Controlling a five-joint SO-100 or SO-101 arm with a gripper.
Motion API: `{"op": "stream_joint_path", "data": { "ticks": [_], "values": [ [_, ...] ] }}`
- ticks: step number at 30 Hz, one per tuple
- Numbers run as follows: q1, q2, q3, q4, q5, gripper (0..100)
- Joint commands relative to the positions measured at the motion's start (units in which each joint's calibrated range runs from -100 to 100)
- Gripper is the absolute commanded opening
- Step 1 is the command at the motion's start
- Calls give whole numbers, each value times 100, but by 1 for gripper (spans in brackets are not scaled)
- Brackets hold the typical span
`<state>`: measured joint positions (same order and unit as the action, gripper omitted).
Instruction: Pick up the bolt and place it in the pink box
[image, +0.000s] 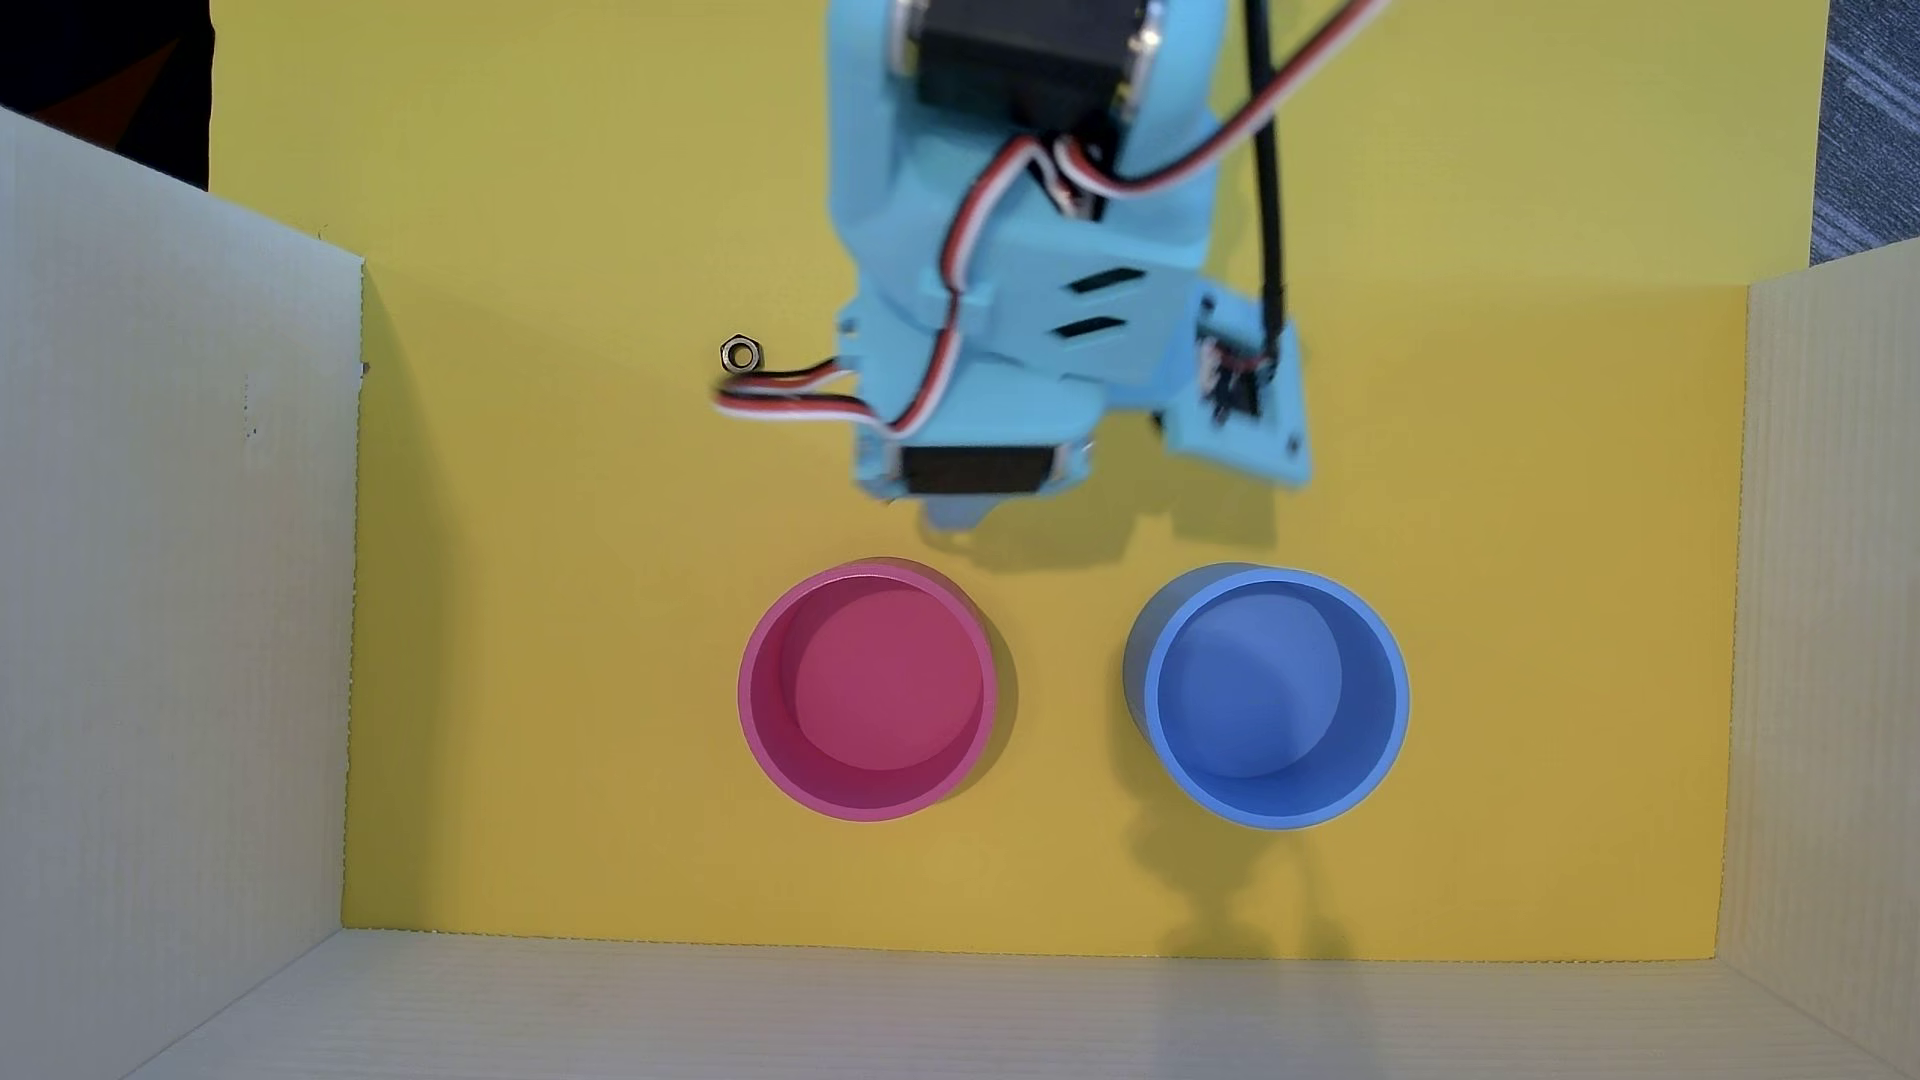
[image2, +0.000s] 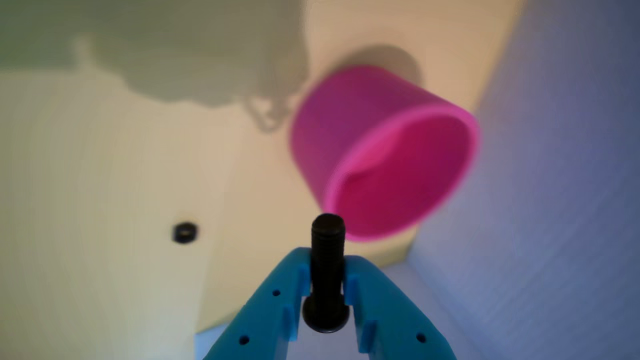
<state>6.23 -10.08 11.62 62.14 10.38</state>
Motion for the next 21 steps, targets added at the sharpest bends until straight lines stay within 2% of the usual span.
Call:
{"op": "stream_joint_path", "data": {
  "ticks": [1, 11, 17, 19, 21],
  "values": [
    [90, 369, -751, -135, -202, 1],
    [83, 1985, -2750, -41, -254, 1],
    [90, 2524, -3238, -41, -254, 2],
    [90, 2574, -3175, -32, -254, 5],
    [90, 2625, -3157, 54, -254, 12]
  ]
}}
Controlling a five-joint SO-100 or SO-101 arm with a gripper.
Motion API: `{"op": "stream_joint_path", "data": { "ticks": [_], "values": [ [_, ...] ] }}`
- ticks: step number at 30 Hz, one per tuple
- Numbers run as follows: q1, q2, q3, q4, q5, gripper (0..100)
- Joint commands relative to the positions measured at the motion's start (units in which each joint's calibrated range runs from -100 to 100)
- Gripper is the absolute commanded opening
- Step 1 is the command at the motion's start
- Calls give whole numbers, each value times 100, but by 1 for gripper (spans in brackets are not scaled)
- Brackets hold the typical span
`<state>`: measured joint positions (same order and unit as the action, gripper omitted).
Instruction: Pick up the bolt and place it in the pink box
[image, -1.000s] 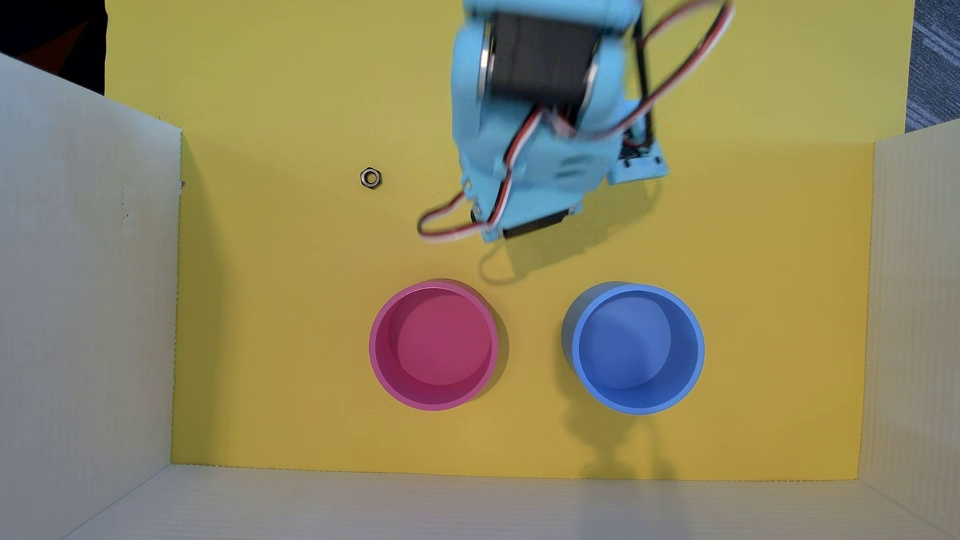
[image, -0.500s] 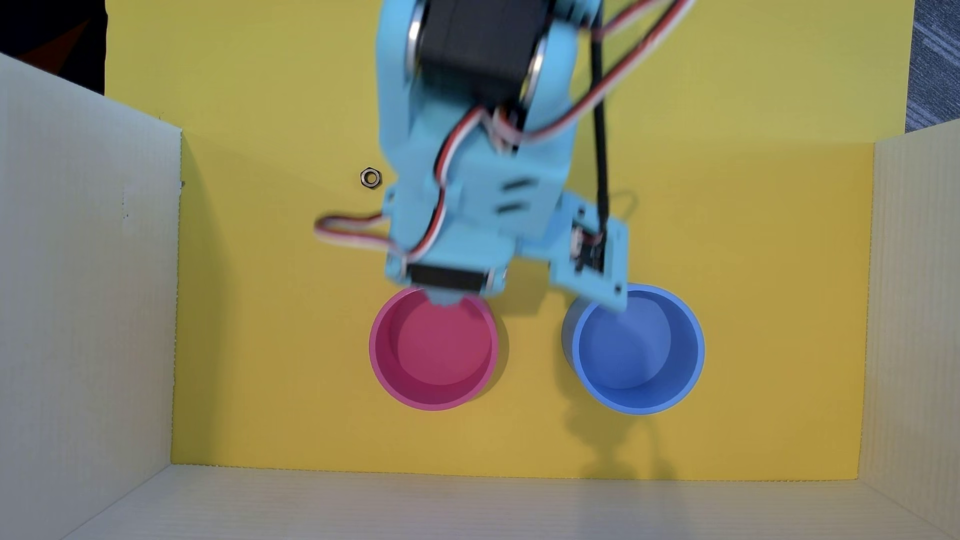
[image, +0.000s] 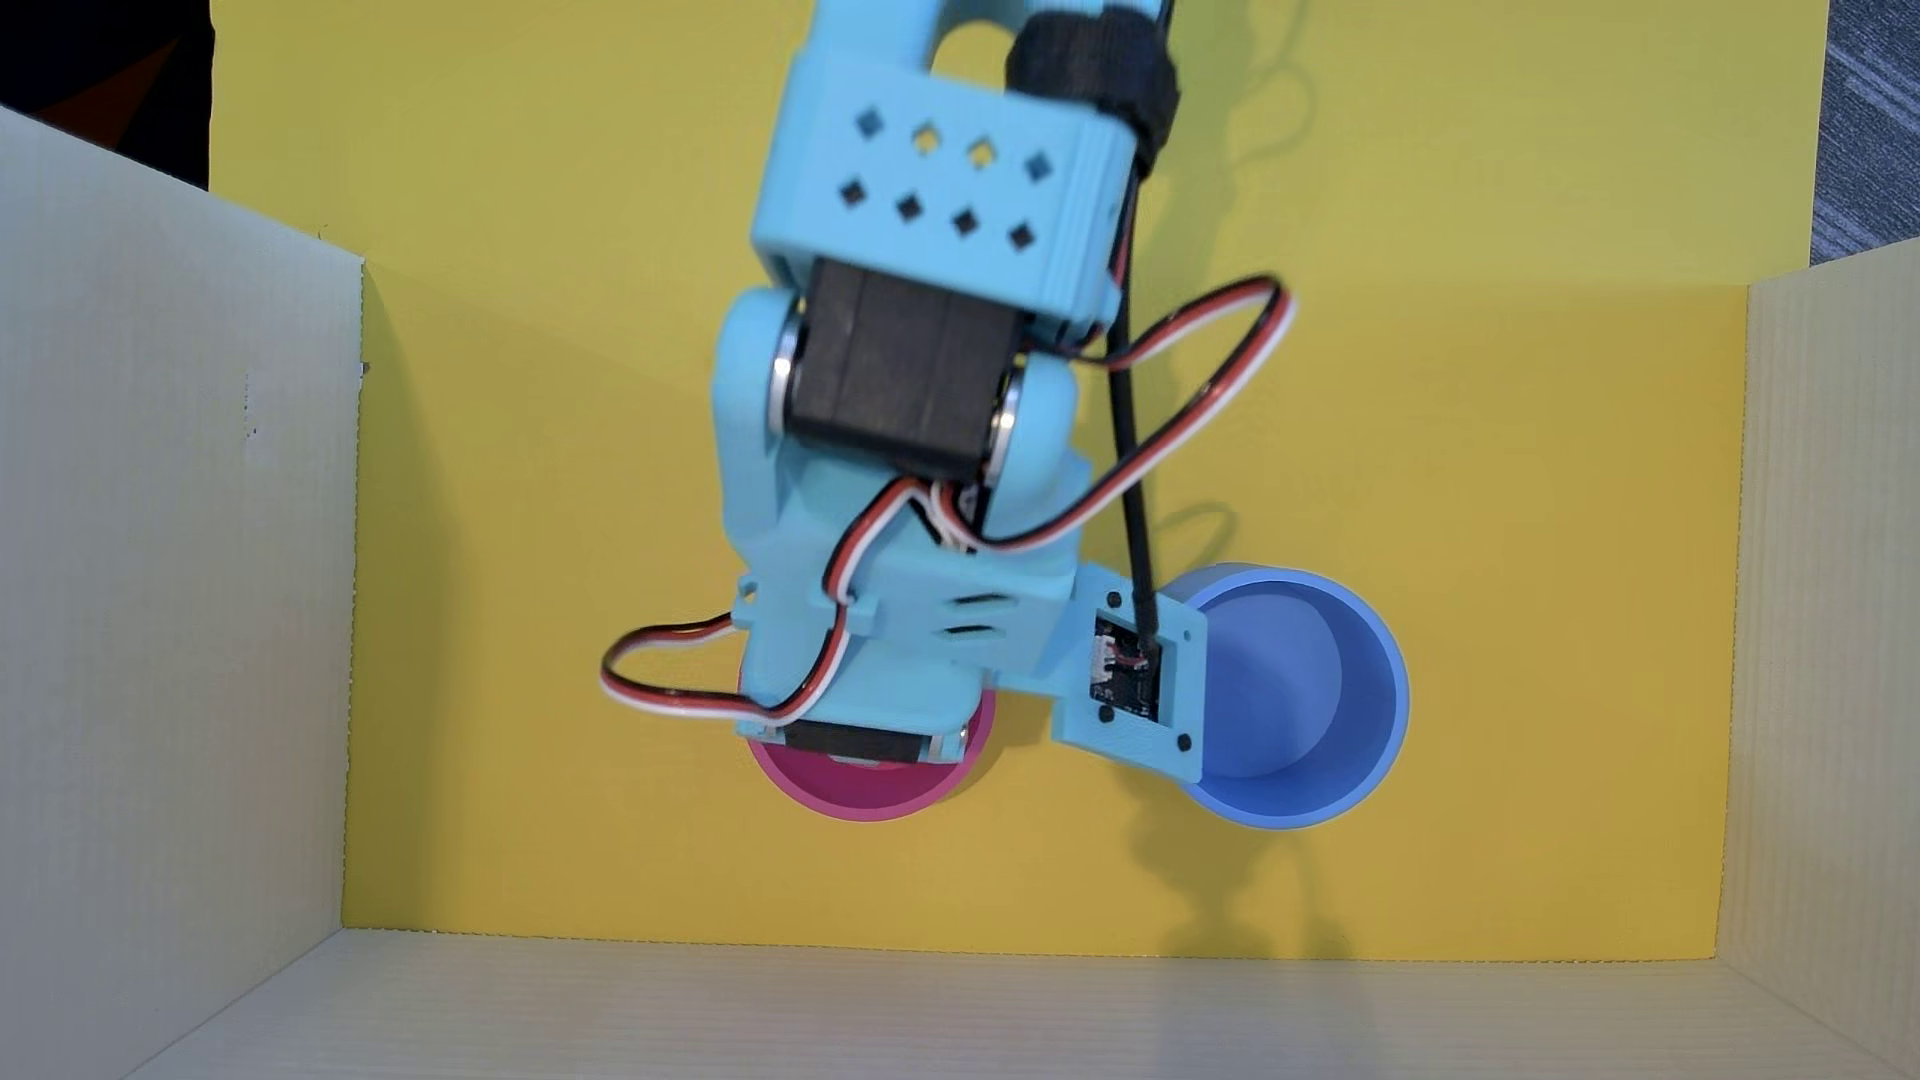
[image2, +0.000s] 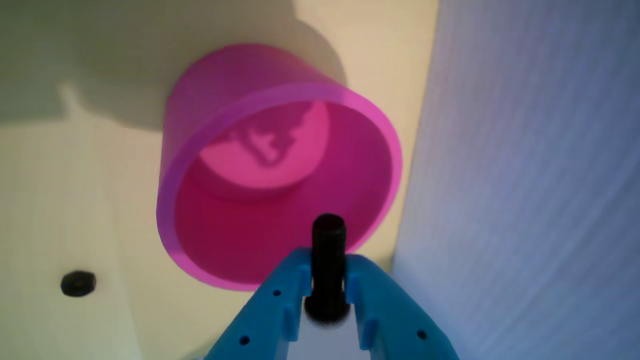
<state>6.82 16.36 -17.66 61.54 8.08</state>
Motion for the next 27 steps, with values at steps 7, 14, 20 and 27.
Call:
{"op": "stream_joint_path", "data": {
  "ticks": [7, 14, 20, 27],
  "values": [
    [32, -129, -75, 534, -29, 1],
    [25, -1695, 1381, 543, -29, 2],
    [-19, -3833, 4348, -1002, -35, 1],
    [61, -5962, 7035, -3044, -1051, 1]
  ]
}}
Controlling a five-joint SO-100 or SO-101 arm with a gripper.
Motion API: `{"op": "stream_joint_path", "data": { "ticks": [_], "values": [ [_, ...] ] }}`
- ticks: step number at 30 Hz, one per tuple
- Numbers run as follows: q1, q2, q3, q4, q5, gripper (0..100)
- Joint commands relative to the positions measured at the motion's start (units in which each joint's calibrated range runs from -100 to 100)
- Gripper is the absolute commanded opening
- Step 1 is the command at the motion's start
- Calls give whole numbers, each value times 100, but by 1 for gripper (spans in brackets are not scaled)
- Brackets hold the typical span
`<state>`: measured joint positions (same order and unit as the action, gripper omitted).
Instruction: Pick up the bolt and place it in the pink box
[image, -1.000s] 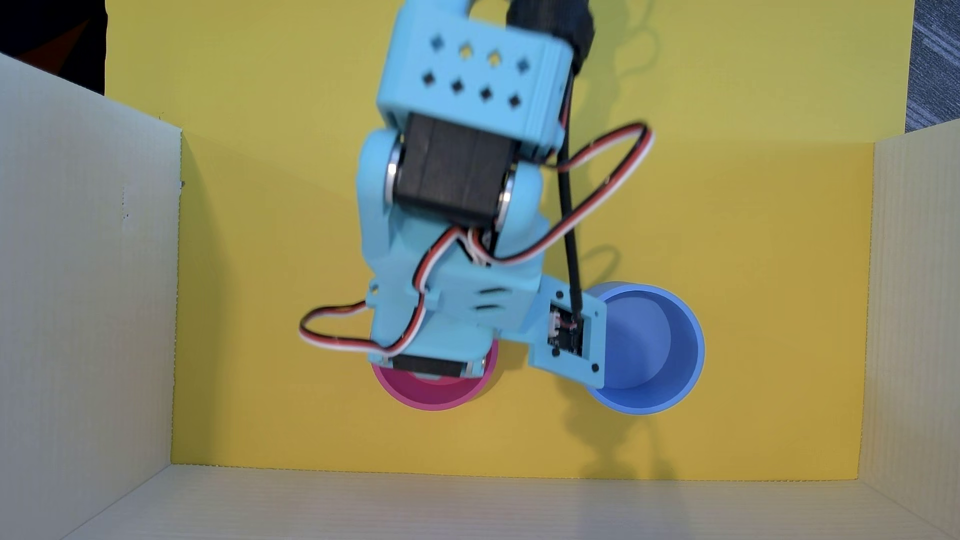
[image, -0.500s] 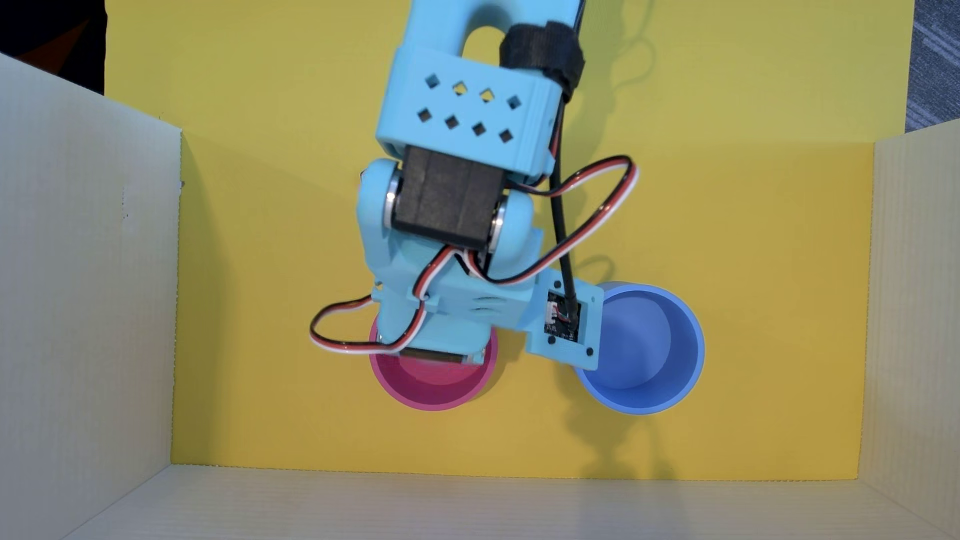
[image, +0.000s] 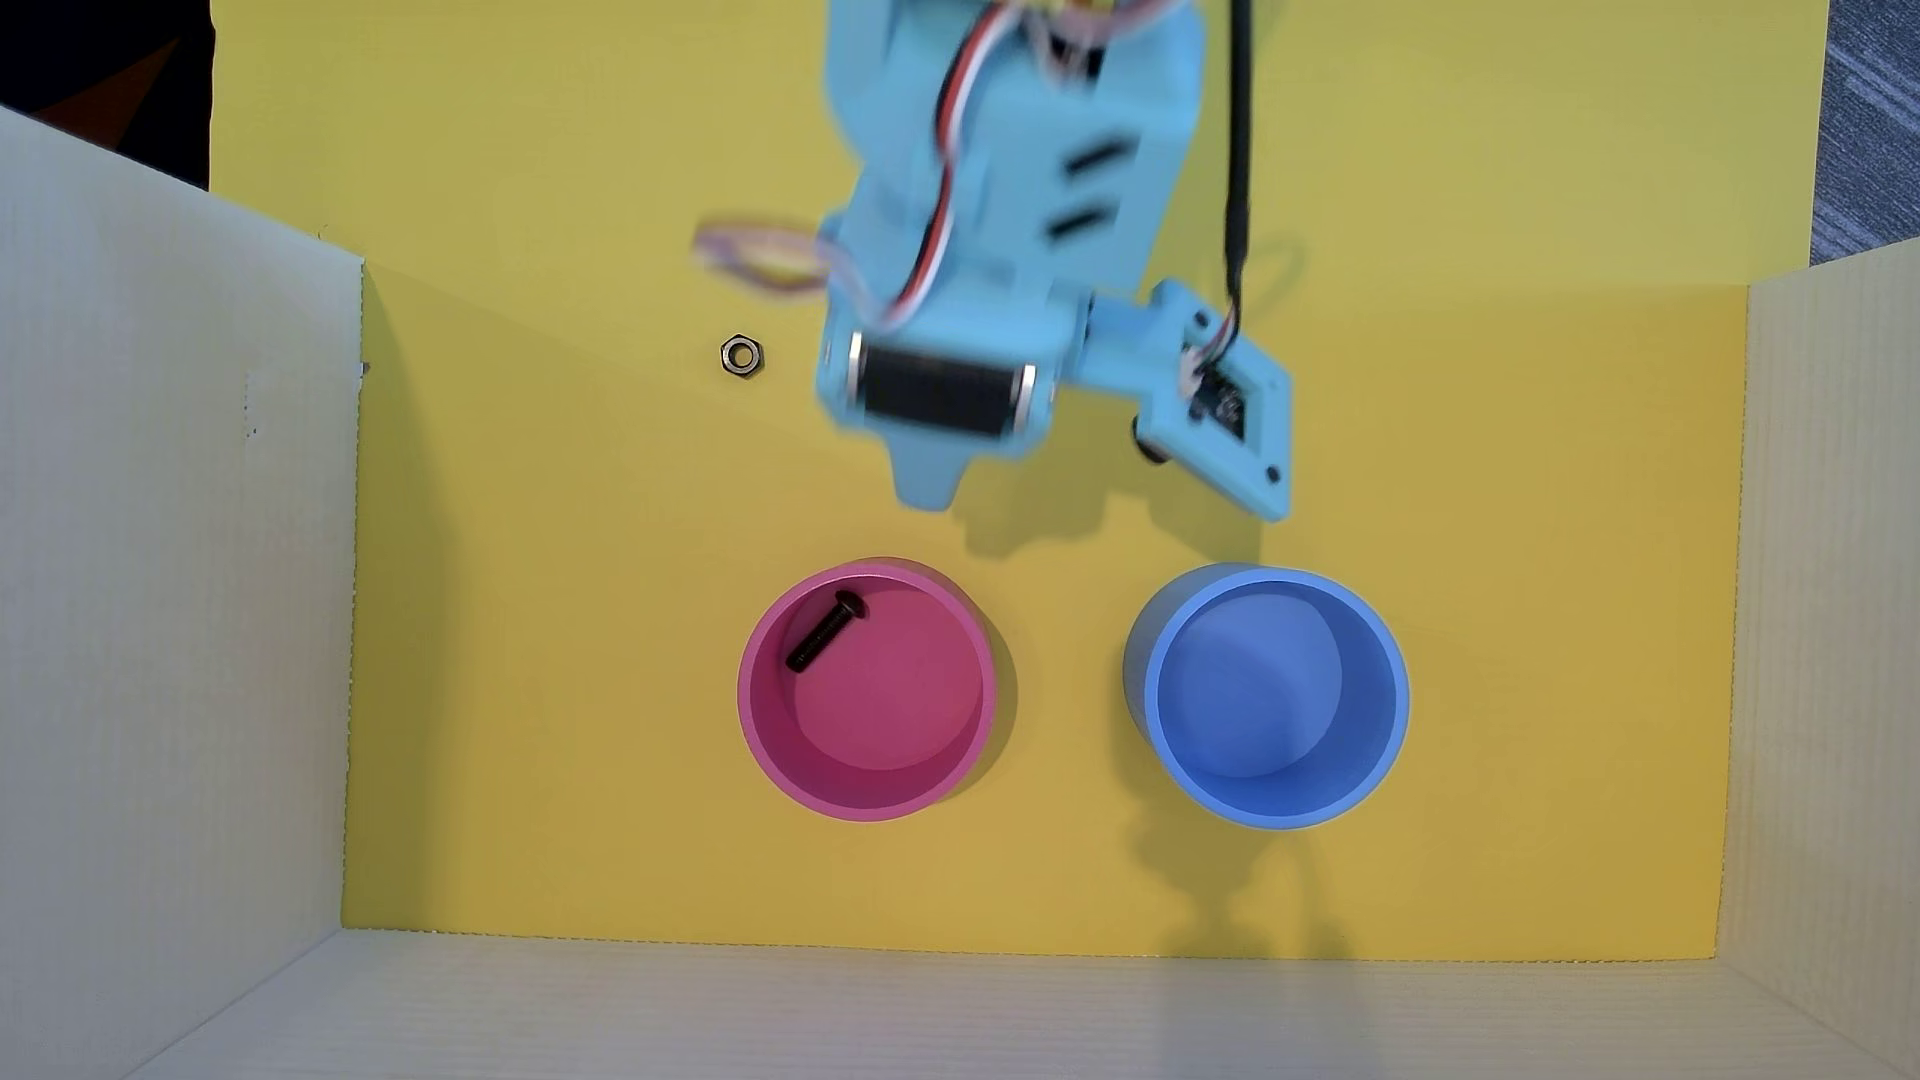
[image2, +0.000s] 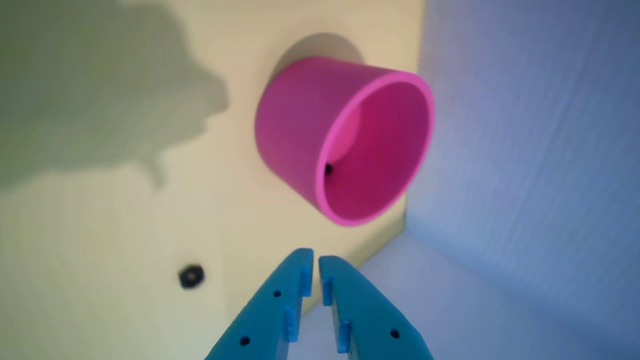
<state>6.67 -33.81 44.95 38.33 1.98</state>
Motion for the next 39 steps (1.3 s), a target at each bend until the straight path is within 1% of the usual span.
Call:
{"op": "stream_joint_path", "data": {
  "ticks": [1, 5, 11, 14, 20, 25, 30, 34, 39],
  "values": [
    [142, -1265, 1099, -929, -544, 1],
    [172, -2502, 2176, -1486, -622, 1],
    [164, -4119, 3135, -1435, -628, 1],
    [47, -4952, 3478, -920, -622, 1],
    [-660, -6501, 3777, 805, -628, 1],
    [-711, -6450, 3849, 1517, -628, 1],
    [-778, -6450, 4365, 2100, -648, 2],
    [-785, -6450, 5079, 2212, -659, 1],
    [-778, -6484, 5088, 2212, -674, 1]
  ]
}}
